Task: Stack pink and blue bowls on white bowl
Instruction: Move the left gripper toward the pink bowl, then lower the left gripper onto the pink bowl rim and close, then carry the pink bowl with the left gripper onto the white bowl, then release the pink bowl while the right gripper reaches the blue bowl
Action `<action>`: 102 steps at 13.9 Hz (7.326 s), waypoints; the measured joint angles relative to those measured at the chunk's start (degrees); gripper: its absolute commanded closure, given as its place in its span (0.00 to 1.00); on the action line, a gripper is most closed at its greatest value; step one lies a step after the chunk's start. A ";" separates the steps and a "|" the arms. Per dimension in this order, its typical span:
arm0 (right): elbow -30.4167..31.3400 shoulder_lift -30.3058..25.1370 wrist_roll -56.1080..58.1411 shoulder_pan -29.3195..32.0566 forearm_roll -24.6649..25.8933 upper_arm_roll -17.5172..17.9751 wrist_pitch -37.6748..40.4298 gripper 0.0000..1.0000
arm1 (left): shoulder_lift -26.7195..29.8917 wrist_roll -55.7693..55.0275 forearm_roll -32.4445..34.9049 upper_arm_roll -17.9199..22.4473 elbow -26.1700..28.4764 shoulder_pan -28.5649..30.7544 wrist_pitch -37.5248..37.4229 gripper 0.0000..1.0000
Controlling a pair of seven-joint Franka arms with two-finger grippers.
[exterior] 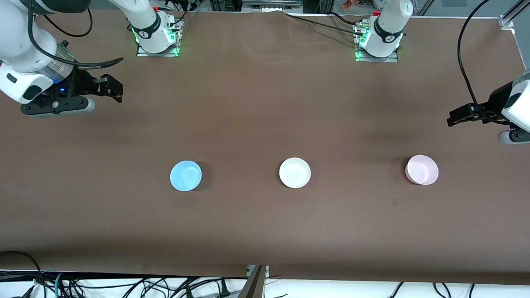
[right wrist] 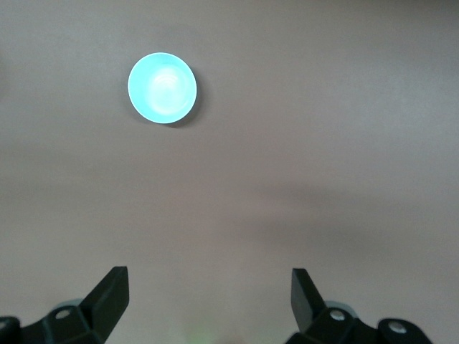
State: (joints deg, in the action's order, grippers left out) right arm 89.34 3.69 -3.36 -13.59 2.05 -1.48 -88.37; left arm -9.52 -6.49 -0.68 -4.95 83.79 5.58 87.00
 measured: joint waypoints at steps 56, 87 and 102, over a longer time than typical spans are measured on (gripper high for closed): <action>-0.07 0.00 0.00 -0.05 -2.25 -0.42 0.04 0.00 | -18.29 14.11 -22.18 2.91 10.94 1.97 27.84 1.00; -0.22 18.31 0.06 -2.62 -5.86 0.04 -19.77 0.00 | -28.24 -10.07 -17.99 -3.75 10.58 -22.51 50.04 1.00; -0.23 32.50 1.19 -3.02 -5.99 -0.39 -38.05 0.02 | -30.22 -14.31 -17.98 -3.17 9.35 -22.51 51.03 0.00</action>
State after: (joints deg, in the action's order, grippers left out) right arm 89.12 36.19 -2.17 -16.60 -3.94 -1.87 -126.42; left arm -39.74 -20.80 -18.66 -8.12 93.13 -16.93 138.03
